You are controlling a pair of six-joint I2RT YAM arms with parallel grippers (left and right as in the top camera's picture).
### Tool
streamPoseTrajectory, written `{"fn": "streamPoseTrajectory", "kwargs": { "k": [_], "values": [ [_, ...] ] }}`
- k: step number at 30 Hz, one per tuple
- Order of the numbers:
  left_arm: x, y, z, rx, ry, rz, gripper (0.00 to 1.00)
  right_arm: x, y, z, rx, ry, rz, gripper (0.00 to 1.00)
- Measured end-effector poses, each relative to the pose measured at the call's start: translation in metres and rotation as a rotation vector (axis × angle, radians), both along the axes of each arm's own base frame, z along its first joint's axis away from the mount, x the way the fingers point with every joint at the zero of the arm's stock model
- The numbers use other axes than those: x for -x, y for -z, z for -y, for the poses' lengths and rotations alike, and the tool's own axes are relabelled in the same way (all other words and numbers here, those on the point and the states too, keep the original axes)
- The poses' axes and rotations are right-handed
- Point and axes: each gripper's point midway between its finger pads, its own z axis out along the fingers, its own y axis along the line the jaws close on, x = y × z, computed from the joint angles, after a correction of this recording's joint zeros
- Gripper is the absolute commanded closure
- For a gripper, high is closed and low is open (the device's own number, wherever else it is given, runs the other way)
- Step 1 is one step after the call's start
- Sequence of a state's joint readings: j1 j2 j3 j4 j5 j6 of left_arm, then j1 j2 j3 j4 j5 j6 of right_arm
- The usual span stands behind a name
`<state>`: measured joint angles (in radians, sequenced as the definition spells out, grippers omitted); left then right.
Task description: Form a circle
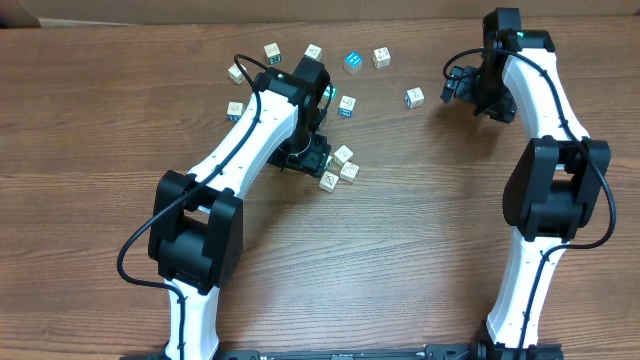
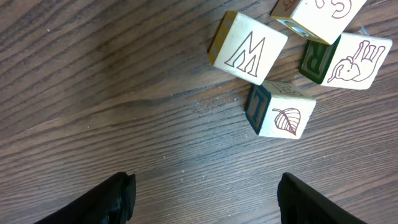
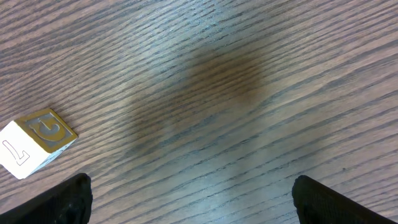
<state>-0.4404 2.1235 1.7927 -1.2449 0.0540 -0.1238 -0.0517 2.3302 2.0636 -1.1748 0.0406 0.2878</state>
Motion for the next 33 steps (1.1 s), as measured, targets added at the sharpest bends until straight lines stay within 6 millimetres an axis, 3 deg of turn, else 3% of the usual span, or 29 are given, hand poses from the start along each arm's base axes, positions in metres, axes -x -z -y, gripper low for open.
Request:
{"fn": "streamPoseTrajectory", "kwargs": {
  "k": [33],
  "values": [
    [-0.0026,0.0000,0.0012,0.005,0.000,0.011,0.29,0.0000,0.0000,0.0000,0.000,0.000,0.000,0.00]
  ]
}}
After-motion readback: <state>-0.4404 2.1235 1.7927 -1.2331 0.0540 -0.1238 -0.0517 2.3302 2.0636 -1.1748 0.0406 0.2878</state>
